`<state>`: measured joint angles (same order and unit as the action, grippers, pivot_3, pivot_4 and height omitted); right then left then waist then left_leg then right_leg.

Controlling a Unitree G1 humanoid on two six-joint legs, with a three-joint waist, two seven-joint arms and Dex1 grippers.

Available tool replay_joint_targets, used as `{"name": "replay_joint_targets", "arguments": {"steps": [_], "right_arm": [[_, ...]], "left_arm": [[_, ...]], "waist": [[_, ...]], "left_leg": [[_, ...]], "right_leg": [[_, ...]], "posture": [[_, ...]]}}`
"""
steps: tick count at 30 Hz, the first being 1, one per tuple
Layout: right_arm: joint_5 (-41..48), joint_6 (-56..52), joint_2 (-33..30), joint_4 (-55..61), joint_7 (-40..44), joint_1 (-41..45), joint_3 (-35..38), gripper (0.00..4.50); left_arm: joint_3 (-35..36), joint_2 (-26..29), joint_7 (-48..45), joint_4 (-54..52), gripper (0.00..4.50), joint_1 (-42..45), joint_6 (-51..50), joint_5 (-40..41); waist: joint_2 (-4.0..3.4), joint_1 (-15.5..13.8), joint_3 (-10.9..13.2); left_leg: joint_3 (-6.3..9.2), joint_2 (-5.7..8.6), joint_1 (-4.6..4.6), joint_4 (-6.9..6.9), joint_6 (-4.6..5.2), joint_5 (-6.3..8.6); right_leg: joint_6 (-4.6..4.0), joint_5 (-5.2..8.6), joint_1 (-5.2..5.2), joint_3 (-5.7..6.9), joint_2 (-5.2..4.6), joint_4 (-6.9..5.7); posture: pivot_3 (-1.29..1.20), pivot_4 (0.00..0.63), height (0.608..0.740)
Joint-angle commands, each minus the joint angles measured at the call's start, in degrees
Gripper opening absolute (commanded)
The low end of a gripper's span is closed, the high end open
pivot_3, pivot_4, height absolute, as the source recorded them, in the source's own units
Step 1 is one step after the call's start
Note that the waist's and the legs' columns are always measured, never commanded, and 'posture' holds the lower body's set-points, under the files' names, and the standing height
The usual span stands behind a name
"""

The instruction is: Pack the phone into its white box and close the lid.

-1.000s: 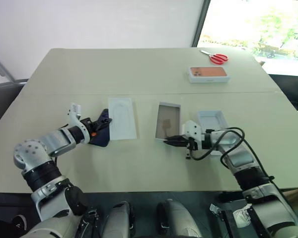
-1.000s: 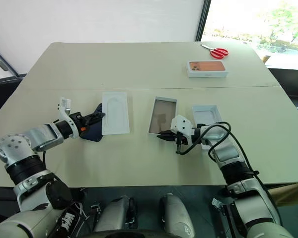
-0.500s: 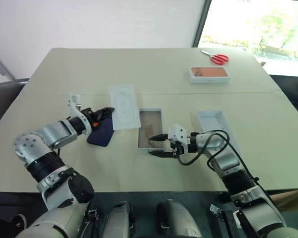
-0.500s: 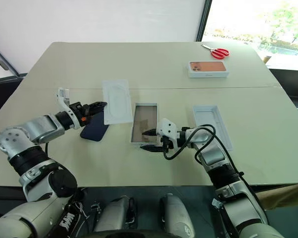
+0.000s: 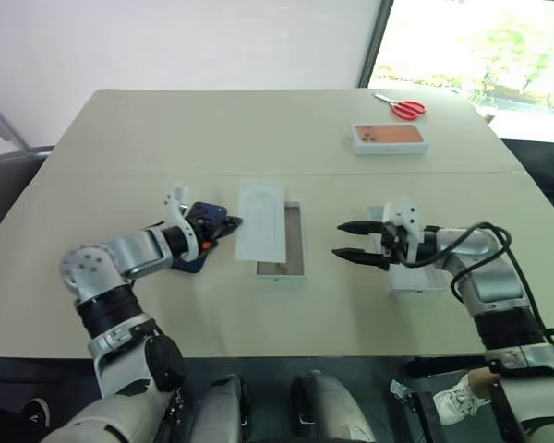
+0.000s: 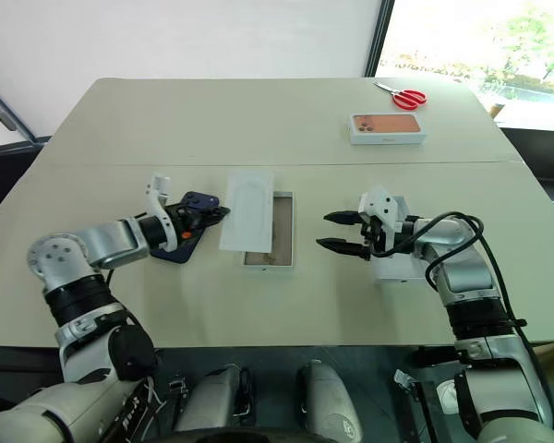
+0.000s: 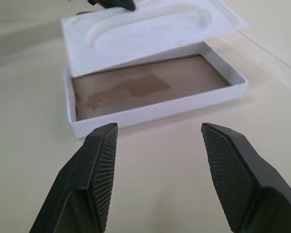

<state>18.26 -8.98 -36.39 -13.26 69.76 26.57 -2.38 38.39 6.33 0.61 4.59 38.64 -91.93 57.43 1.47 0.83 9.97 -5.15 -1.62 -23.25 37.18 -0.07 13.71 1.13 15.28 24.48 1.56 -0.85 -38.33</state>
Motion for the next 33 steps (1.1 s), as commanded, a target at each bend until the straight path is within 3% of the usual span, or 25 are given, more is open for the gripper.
{"name": "replay_joint_targets", "arguments": {"steps": [1, 11, 14, 17, 24, 28, 31, 33], "right_arm": [[0.0, 1.6, 1.1, 1.9, -1.5, -0.3, 0.6, 2.86], [-0.3, 2.7, 2.2, 2.5, -3.3, -1.2, 0.3, 2.86], [-0.4, 2.8, 2.5, 2.1, -3.3, -0.6, 0.0, 2.90], [-0.7, 3.0, 3.2, 1.7, -3.3, 0.0, -0.5, 2.90], [-0.5, 3.1, 5.8, 1.1, -5.6, 2.2, 0.0, 2.90], [0.5, -0.1, 8.9, 4.0, -8.7, 4.1, -0.3, 2.90], [-2.2, 1.3, 12.5, 4.0, -12.4, 6.0, -2.0, 2.03], [-5.7, 2.9, 13.6, 2.9, -13.6, 6.7, -4.7, 1.10]], "left_arm": [[-2.4, -1.0, 0.2, -2.3, 0.00, -0.2, 2.2, -1.5], [-3.2, -2.9, 1.5, -4.0, 0.00, -1.8, 3.7, -3.1], [-3.1, -3.3, 1.4, -3.8, 0.88, -1.6, 3.6, -3.1], [-3.6, -3.7, 1.1, -4.4, 2.27, -1.0, 2.6, -2.6], [-2.7, -1.4, 0.1, -5.8, 2.27, 0.0, 1.3, -2.0], [-6.2, 3.7, -3.8, -9.2, 2.27, -2.0, 3.7, -2.7], [-15.3, 13.2, -13.4, -15.0, 2.31, -7.6, 14.6, -8.0], [-16.5, 16.8, -17.4, -14.7, 2.31, -9.9, 20.5, -10.0]], "waist": [[0.00, 0.0, 0.0], [0.01, -0.1, 0.0], [0.01, -0.1, 0.0], [0.01, -0.2, 0.0], [0.02, 0.1, 0.0], [0.02, 0.2, 0.0], [0.01, 0.4, 0.0], [0.00, 0.2, 0.0]], "left_leg": [[0.01, 0.00, -0.01, 0.00, 0.00, 0.00], [0.03, 0.01, -0.03, 0.02, -0.03, -0.02], [0.05, 0.01, -0.03, 0.02, -0.03, -0.02], [0.05, 0.01, -0.04, 0.02, -0.03, -0.02], [0.06, 0.00, -0.03, 0.02, -0.04, -0.03], [0.07, -0.03, -0.02, 0.00, -0.26, -0.15], [0.07, -0.03, -0.01, -0.06, -0.38, -0.21], [0.07, -0.03, 0.02, -0.12, -0.47, -0.26]], "right_leg": [[0.00, 0.00, 0.00, 0.00, 0.01, 0.00], [0.01, 0.01, 0.00, 0.00, 0.01, 0.01], [0.01, 0.01, 0.00, 0.01, 0.02, 0.01], [0.01, 0.01, 0.00, 0.01, 0.02, 0.01], [0.02, 0.01, 0.00, 0.01, 0.05, 0.01], [0.01, 0.01, 0.00, 0.01, 0.08, 0.01], [0.00, 0.00, 0.01, 0.01, 0.08, 0.01], [-0.02, 0.01, 0.01, 0.01, 0.07, 0.02]], "posture": [[0.00, 0.150, 0.740], [0.00, 0.150, 0.740], [0.00, 0.150, 0.740], [0.00, 0.150, 0.740], [0.00, 0.150, 0.740], [0.00, 0.150, 0.740], [0.00, 0.150, 0.740], [0.00, 0.150, 0.740]]}}
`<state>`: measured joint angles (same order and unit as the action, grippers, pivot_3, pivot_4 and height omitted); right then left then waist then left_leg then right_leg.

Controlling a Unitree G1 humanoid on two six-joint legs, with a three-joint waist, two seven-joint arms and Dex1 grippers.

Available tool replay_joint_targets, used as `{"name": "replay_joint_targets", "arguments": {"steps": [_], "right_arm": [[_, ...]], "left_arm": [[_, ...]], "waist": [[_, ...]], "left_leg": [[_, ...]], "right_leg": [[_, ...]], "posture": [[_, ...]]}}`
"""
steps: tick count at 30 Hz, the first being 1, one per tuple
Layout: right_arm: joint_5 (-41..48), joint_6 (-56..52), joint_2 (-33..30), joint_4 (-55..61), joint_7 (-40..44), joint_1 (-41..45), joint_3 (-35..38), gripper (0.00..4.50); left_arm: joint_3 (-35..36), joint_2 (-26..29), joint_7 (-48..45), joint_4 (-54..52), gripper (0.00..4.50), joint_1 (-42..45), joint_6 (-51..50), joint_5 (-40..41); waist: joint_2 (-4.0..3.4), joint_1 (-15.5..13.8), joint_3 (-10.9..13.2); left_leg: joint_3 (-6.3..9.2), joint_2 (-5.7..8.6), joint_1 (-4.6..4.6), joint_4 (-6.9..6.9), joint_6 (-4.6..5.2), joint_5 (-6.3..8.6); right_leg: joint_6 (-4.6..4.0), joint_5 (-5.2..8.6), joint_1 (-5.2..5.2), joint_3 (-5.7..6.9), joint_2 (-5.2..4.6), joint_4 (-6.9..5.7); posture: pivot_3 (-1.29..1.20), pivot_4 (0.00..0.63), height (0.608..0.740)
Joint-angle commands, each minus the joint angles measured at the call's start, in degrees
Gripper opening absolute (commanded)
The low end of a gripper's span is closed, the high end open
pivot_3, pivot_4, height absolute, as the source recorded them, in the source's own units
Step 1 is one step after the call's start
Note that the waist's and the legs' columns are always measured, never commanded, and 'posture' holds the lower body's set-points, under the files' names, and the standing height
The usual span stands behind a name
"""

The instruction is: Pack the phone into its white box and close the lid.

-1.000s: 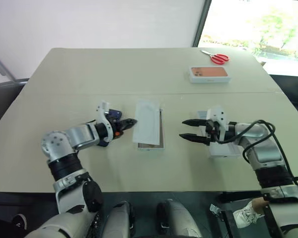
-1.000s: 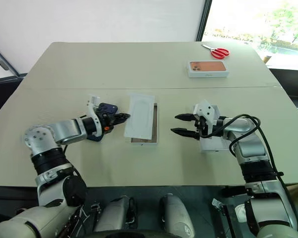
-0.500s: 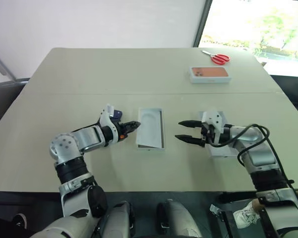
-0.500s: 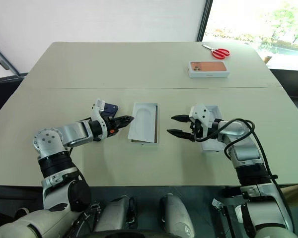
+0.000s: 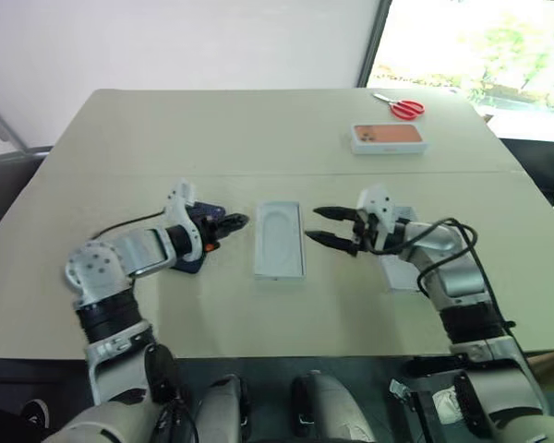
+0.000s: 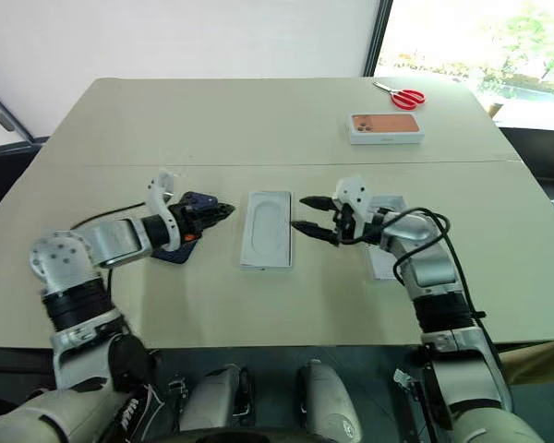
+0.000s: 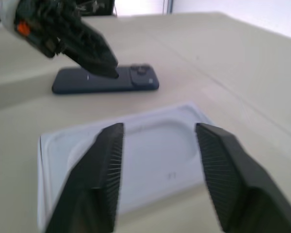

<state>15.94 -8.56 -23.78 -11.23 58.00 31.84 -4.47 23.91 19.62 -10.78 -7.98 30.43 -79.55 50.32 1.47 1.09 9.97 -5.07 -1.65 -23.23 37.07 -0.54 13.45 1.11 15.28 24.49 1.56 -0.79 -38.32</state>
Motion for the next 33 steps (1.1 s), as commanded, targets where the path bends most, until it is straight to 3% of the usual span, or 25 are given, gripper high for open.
{"name": "replay_joint_targets", "arguments": {"steps": [1, 2, 7, 15, 24, 33], "right_arm": [[-5.2, 3.2, 1.4, -0.1, -2.6, 1.8, -4.1, 0.51], [-7.8, 4.9, 1.8, -1.2, -3.4, 2.2, -5.8, 0.05], [-11.9, 3.0, 5.8, -5.0, -9.1, 5.8, -8.2, 0.02], [-25.2, 9.4, 3.3, -11.0, -11.1, 7.9, -17.3, 0.02], [-26.9, 10.6, 0.6, -10.2, -8.6, 7.0, -17.5, 0.02], [-23.8, 9.2, 3.6, -8.7, -8.8, 5.4, -16.0, 0.02]], "left_arm": [[-1.9, 4.6, -7.4, -1.4, 2.31, -2.4, 10.2, -3.4], [-1.9, 5.5, -8.4, -0.7, 2.31, -3.1, 12.7, -4.3], [-3.8, 8.0, -11.3, -0.5, 2.31, -6.1, 22.7, -9.5], [-4.5, 7.6, -11.1, -1.1, 2.31, -7.9, 24.6, -10.3], [-4.9, 6.7, -10.8, -1.3, 2.31, -8.8, 25.3, -10.3], [-5.8, 8.4, -12.2, 1.0, 2.31, -8.4, 27.3, -12.4]], "waist": [[0.00, -0.1, 0.0], [0.00, -0.3, 0.0], [0.00, -0.4, 0.0], [0.01, -0.3, 0.0], [0.02, -0.3, 0.0], [0.03, -0.2, 0.0]], "left_leg": [[0.00, 0.00, 0.00, -0.01, 0.00, 0.00], [0.01, 0.00, -0.01, 0.00, 0.06, 0.04], [0.01, 0.05, -0.09, 0.01, 0.31, 0.17], [0.04, 0.06, -0.14, 0.00, 0.39, 0.20], [0.04, 0.06, -0.13, 0.02, 0.40, 0.20], [0.04, 0.05, -0.12, 0.03, 0.40, 0.20]], "right_leg": [[-0.01, 0.00, 0.01, 0.00, 0.00, 0.00], [-0.02, 0.00, 0.01, 0.00, -0.02, 0.01], [-0.05, 0.00, 0.04, 0.06, -0.21, 0.06], [-0.05, -0.01, 0.07, 0.15, -0.26, 0.11], [-0.03, -0.02, 0.05, 0.17, -0.22, 0.10], [-0.03, -0.02, 0.03, 0.18, -0.21, 0.10]], "posture": [[0.00, 0.150, 0.740], [0.00, 0.150, 0.740], [0.00, 0.150, 0.740], [0.00, 0.150, 0.740], [0.00, 0.150, 0.740], [0.00, 0.150, 0.740]]}}
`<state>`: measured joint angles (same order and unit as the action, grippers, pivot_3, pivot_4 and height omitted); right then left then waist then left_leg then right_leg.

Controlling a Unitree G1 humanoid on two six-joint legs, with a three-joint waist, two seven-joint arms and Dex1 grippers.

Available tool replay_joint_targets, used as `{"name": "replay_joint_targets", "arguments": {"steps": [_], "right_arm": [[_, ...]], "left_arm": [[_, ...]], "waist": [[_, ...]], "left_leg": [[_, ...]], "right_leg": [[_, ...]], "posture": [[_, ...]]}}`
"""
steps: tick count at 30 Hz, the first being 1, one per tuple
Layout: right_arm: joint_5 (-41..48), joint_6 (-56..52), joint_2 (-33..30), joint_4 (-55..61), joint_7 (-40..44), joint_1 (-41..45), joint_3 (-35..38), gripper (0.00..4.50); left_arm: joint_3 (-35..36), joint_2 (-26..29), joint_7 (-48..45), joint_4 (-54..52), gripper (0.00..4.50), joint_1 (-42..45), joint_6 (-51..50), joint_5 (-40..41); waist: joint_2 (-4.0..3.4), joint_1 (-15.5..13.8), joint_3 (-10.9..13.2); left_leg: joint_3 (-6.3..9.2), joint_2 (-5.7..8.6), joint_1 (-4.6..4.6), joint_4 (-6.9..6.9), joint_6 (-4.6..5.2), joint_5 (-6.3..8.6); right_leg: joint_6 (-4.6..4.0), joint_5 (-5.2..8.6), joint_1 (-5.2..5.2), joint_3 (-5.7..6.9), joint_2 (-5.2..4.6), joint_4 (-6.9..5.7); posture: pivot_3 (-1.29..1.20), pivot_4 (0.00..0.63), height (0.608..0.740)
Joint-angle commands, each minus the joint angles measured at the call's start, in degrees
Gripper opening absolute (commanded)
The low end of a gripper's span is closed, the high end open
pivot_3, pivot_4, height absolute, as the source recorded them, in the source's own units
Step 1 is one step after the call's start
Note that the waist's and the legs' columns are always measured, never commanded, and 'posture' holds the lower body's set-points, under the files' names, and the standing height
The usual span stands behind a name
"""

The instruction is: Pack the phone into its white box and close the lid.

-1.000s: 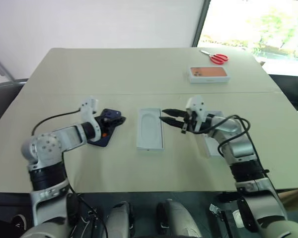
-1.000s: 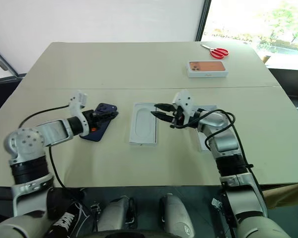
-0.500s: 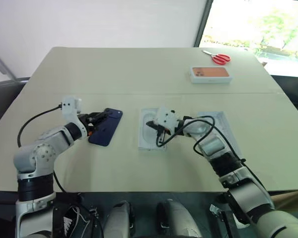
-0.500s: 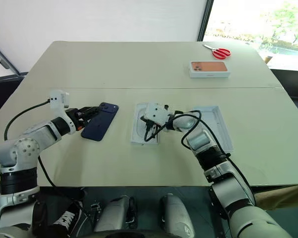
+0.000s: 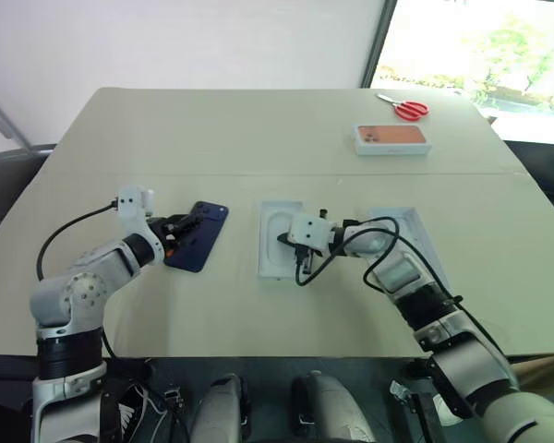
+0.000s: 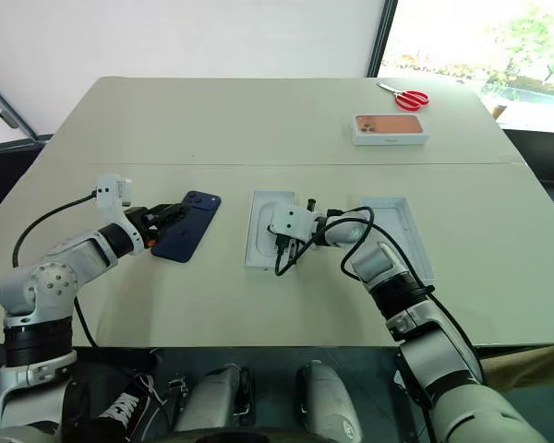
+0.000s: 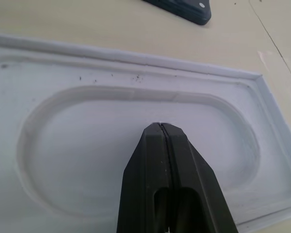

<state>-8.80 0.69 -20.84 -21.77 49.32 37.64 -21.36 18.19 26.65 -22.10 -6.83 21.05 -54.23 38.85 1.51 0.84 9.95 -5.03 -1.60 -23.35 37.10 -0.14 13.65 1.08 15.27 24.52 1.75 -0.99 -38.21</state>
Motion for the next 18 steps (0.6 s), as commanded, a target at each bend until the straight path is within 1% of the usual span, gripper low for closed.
{"name": "replay_joint_targets", "arguments": {"steps": [1, 6, 8, 10, 11, 13, 15, 18], "right_arm": [[1.2, -0.2, 0.9, 1.9, -0.3, -0.4, 1.1, 0.02], [2.0, 0.3, -0.2, 1.5, -0.1, -0.1, 2.4, 0.02], [4.3, -0.6, -0.1, 2.2, -0.3, 1.4, 4.7, 0.02], [9.3, -3.9, 0.7, 3.9, 1.5, 3.0, 8.0, 0.02], [11.7, -6.0, 1.4, 4.5, 2.0, 3.8, 9.4, 0.25], [11.5, -5.4, 2.2, 4.0, 0.5, 5.2, 10.1, 0.87], [11.8, -5.4, 3.7, 3.9, -0.4, 6.2, 10.2, 1.77], [10.6, -5.7, 5.0, 4.4, -1.2, 6.0, 9.1, 3.38]], "left_arm": [[0.0, 1.5, -1.1, 0.1, 2.31, 1.0, 2.0, -0.9], [1.2, 3.3, -1.5, 1.7, 2.31, 1.8, 2.9, -1.5], [2.9, 4.7, -2.6, 3.1, 2.31, 2.2, 1.4, 0.2], [4.6, 6.7, -4.5, 4.8, 2.31, 2.9, -1.2, 2.3], [5.3, 7.5, -5.4, 5.6, 2.55, 3.2, -2.0, 3.4], [6.5, 8.9, -6.7, 7.2, 3.15, 4.0, -4.7, 5.4], [6.9, 10.1, -7.4, 9.4, 4.09, 4.7, -4.9, 5.2], [7.2, 10.9, -7.7, 12.5, 4.15, 5.3, -4.0, 4.3]], "waist": [[0.00, 0.0, 0.0], [0.00, 0.0, 0.0], [0.00, 0.0, 0.0], [0.02, 0.1, 0.0], [0.02, 0.2, 0.0], [0.02, 0.2, 0.0], [0.02, 0.2, 0.0], [0.02, 0.2, 0.0]], "left_leg": [[0.00, 0.00, 0.00, 0.00, 0.00, 0.00], [0.01, -0.01, 0.00, 0.00, 0.00, 0.00], [0.01, 0.00, 0.00, 0.00, 0.00, 0.00], [0.01, 0.00, -0.01, 0.00, 0.00, 0.00], [0.01, -0.01, -0.01, 0.00, 0.00, 0.00], [0.01, -0.03, 0.00, -0.01, 0.00, 0.00], [0.03, -0.03, 0.00, -0.02, 0.00, 0.00], [0.04, -0.02, 0.00, -0.02, 0.00, 0.00]], "right_leg": [[0.00, 0.00, 0.00, 0.00, 0.00, 0.00], [0.00, 0.00, 0.00, 0.00, 0.00, 0.00], [0.00, 0.00, 0.00, 0.00, 0.00, 0.00], [0.00, 0.00, 0.01, 0.01, 0.00, 0.00], [0.00, 0.00, 0.01, 0.01, 0.00, 0.00], [0.00, 0.00, 0.02, 0.03, 0.01, 0.00], [0.00, 0.00, 0.02, 0.04, 0.01, 0.00], [0.00, 0.00, 0.02, 0.04, 0.01, 0.00]], "posture": [[0.00, 0.150, 0.740], [0.00, 0.150, 0.740], [0.00, 0.150, 0.740], [0.00, 0.150, 0.740], [0.00, 0.150, 0.740], [0.00, 0.150, 0.740], [0.00, 0.150, 0.740], [0.00, 0.150, 0.740]]}}
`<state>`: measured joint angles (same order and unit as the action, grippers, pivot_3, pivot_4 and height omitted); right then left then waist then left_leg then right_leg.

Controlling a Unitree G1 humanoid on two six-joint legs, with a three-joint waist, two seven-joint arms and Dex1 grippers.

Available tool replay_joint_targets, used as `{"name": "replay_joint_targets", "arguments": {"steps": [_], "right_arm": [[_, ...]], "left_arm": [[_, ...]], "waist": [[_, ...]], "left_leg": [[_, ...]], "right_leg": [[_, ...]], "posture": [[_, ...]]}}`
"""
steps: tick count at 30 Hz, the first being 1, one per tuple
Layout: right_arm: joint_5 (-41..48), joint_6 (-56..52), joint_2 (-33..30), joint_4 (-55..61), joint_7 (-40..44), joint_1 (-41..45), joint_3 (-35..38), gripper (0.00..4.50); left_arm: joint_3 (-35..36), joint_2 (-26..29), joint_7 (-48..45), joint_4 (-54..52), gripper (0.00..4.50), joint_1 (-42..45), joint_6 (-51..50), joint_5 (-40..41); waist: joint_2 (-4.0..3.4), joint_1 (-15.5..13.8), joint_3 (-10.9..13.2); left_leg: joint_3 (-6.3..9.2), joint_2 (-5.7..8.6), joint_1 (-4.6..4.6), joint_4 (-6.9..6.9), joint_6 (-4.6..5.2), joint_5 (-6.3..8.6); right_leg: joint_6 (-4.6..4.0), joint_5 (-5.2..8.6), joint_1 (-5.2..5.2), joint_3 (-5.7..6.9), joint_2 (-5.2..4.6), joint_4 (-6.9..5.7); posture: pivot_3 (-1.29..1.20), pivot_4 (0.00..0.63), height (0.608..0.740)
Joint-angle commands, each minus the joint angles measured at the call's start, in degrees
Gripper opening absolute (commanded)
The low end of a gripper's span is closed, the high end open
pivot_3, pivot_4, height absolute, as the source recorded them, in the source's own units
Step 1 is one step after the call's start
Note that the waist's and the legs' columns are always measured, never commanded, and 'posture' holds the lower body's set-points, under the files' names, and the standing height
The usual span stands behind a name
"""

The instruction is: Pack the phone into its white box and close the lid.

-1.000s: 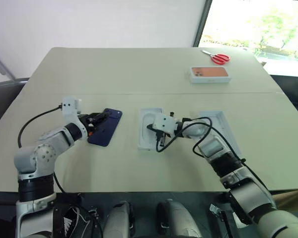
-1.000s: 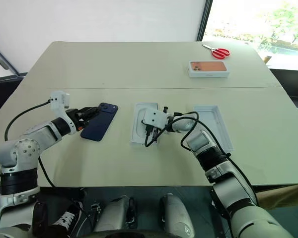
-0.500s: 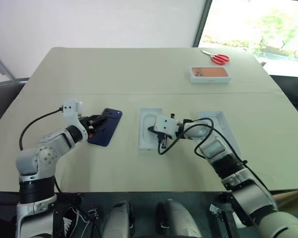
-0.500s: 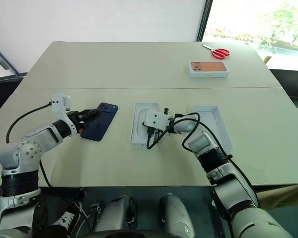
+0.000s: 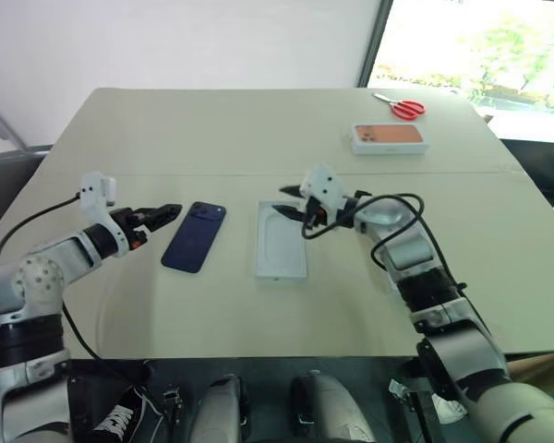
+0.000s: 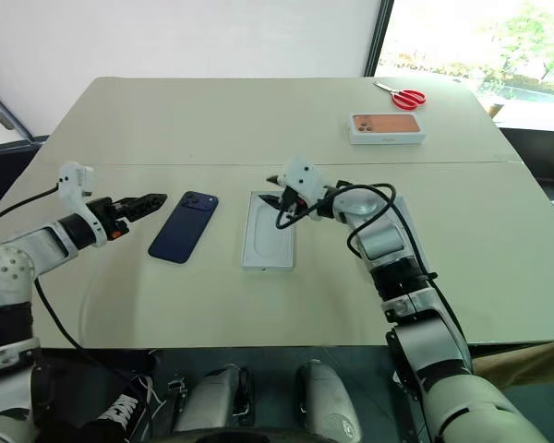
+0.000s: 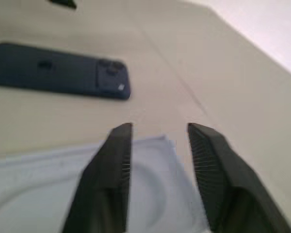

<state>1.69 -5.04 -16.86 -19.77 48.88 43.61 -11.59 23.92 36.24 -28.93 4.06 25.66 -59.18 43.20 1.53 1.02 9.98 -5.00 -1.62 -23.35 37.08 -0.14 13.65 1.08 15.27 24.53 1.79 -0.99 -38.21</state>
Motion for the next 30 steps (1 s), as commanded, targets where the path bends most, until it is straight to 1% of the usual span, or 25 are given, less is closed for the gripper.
{"name": "replay_joint_targets", "arguments": {"steps": [1, 2, 3, 4, 5, 7, 9, 11, 12, 16, 18, 20, 22, 23, 25, 27, 30], "right_arm": [[0.7, -0.5, 1.4, 3.0, 0.5, -0.3, -1.4, 3.82], [0.7, -0.5, 2.1, 3.3, 1.5, -0.7, -2.5, 3.82], [0.7, -0.5, 2.7, 3.4, 2.0, -1.0, -3.3, 3.73], [0.6, -0.4, 3.0, 3.4, 2.2, -1.2, -3.8, 3.50], [-0.5, 0.8, 3.2, 2.9, 1.3, -1.2, -4.2, 3.12], [-1.8, 1.9, 4.5, 1.2, -0.2, -0.4, -5.0, 2.16], [-3.6, 3.5, 5.6, -0.3, -1.9, 0.5, -6.0, 1.14], [-6.0, 5.5, 6.6, -1.9, -4.2, 1.1, -7.3, 0.13], [-6.8, 6.3, 7.2, -2.8, -4.7, 1.4, -8.0, 0.05], [-9.3, 6.6, 10.3, -5.1, -8.3, 2.2, -9.5, 0.05], [-11.5, 7.1, 11.4, -5.0, -10.3, 2.1, -10.8, 0.05], [-15.0, 5.1, 12.3, -5.8, -12.5, 2.1, -13.0, 0.05], [-15.7, 3.0, 13.3, -6.0, -12.9, 1.6, -13.7, 0.05], [-16.5, 3.2, 13.6, -6.2, -13.9, 1.6, -14.1, 0.05], [-15.2, 1.8, 15.0, -7.1, -12.6, 2.0, -13.9, 0.05], [-15.5, 1.8, 15.9, -8.5, -13.0, 2.6, -14.0, 0.05], [-14.5, -2.6, 16.6, -9.4, -10.0, 2.7, -14.1, 0.05]], "left_arm": [[0.8, 1.8, -1.0, 1.9, 4.15, 0.4, 2.9, -1.6], [1.4, 2.0, -1.1, 2.8, 4.15, 0.6, 2.3, -1.2], [2.0, 2.2, -1.1, 3.8, 4.15, 1.0, 1.3, -0.5], [2.5, 2.3, -1.1, 4.6, 4.15, 1.3, 0.3, 0.1], [3.4, 2.4, -1.4, 5.6, 4.15, 1.7, -1.6, 1.6], [3.3, 3.0, -2.5, 7.1, 4.15, 2.0, -2.8, 2.0], [3.4, 3.3, -3.5, 8.8, 4.15, 2.6, -2.8, 2.1], [4.4, 3.5, -6.0, 10.8, 4.15, 3.3, -6.0, 4.8], [3.6, 3.9, -6.7, 11.3, 4.15, 3.1, -6.0, 4.4], [1.7, 4.5, -9.7, 12.9, 4.15, 3.4, -7.4, 4.5], [-0.5, 5.4, -11.6, 13.2, 4.15, 2.8, -6.1, 2.7], [-1.2, 5.5, -12.2, 16.0, 4.15, 4.0, -5.6, 1.7], [-1.9, 5.3, -12.9, 18.7, 4.15, 5.7, -7.2, 1.7], [-3.2, 5.4, -13.2, 18.9, 4.15, 5.9, -5.8, 0.3], [-5.8, 5.4, -14.1, 20.4, 4.15, 6.7, -3.5, -2.2], [-7.9, 4.7, -14.6, 22.8, 4.15, 8.1, -4.0, -3.6], [-13.5, 3.9, -16.9, 22.5, 4.15, 8.8, -7.3, -5.2]], "waist": [[0.00, 0.0, 0.0], [0.01, 0.0, 0.0], [0.01, 0.0, 0.0], [0.01, 0.0, 0.0], [0.01, 0.0, 0.0], [0.01, 0.0, 0.0], [0.01, 0.0, 0.0], [0.01, 0.1, 0.0], [0.01, 0.1, 0.0], [0.02, 0.2, 0.0], [0.01, 0.2, 0.0], [0.01, 0.2, 0.0], [0.02, 0.2, 0.0], [0.02, 0.2, 0.0], [0.03, 0.2, 0.0], [0.03, 0.2, 0.0], [0.04, 0.0, 0.0]], "left_leg": [[0.00, 0.01, -0.01, 0.00, 0.00, 0.00], [0.00, 0.01, -0.02, 0.00, 0.00, 0.00], [0.00, 0.01, -0.03, 0.00, 0.00, 0.00], [0.00, 0.01, -0.03, 0.00, 0.00, 0.00], [0.01, 0.01, -0.03, 0.00, 0.00, 0.00], [0.02, 0.01, -0.03, 0.01, 0.00, 0.00], [0.03, 0.01, -0.03, 0.00, 0.00, 0.00], [0.03, 0.01, -0.03, 0.00, -0.01, 0.01], [0.03, 0.01, -0.03, 0.00, -0.01, 0.00], [0.04, 0.01, -0.04, -0.03, -0.02, 0.01], [0.04, 0.01, -0.04, -0.04, -0.02, 0.01], [0.04, 0.02, -0.04, -0.06, -0.03, 0.01], [0.04, 0.02, -0.06, -0.06, -0.03, 0.01], [0.05, 0.02, -0.07, -0.06, -0.03, 0.01], [0.04, 0.05, -0.08, -0.07, -0.03, 0.01], [0.05, 0.07, -0.09, -0.08, -0.03, 0.01], [0.05, 0.08, -0.09, -0.08, -0.04, 0.01]], "right_leg": [[0.00, 0.00, 0.00, 0.00, -0.01, 0.00], [0.00, 0.00, 0.00, 0.00, -0.02, 0.01], [0.00, 0.00, 0.01, 0.00, -0.03, 0.01], [0.00, 0.00, 0.01, 0.00, -0.04, 0.01], [0.00, 0.00, 0.01, 0.00, -0.04, 0.01], [-0.01, 0.00, 0.02, 0.01, -0.05, 0.01], [-0.01, 0.00, 0.03, 0.01, -0.06, 0.01], [-0.02, 0.00, 0.04, 0.01, -0.06, 0.00], [-0.02, 0.00, 0.04, 0.02, -0.06, 0.00], [-0.04, 0.00, 0.07, 0.01, -0.07, 0.00], [-0.05, -0.01, 0.09, 0.01, -0.09, 0.00], [-0.07, -0.01, 0.11, 0.01, -0.11, 0.00], [-0.10, -0.01, 0.13, 0.01, -0.12, 0.00], [-0.10, -0.02, 0.14, 0.02, -0.13, 0.00], [-0.11, -0.02, 0.15, 0.02, -0.17, 0.00], [-0.11, -0.02, 0.15, 0.02, -0.19, 0.00], [-0.11, -0.02, 0.15, 0.03, -0.21, 0.00]], "posture": [[0.00, 0.150, 0.740], [0.00, 0.150, 0.740], [0.00, 0.150, 0.740], [0.00, 0.150, 0.740], [0.00, 0.150, 0.740], [0.00, 0.150, 0.740], [0.00, 0.150, 0.740], [0.00, 0.150, 0.740], [0.00, 0.150, 0.740], [0.00, 0.150, 0.740], [0.00, 0.150, 0.740], [0.00, 0.150, 0.740], [0.00, 0.150, 0.740], [0.00, 0.150, 0.740], [0.00, 0.150, 0.740], [0.00, 0.150, 0.740], [0.00, 0.150, 0.740]]}}
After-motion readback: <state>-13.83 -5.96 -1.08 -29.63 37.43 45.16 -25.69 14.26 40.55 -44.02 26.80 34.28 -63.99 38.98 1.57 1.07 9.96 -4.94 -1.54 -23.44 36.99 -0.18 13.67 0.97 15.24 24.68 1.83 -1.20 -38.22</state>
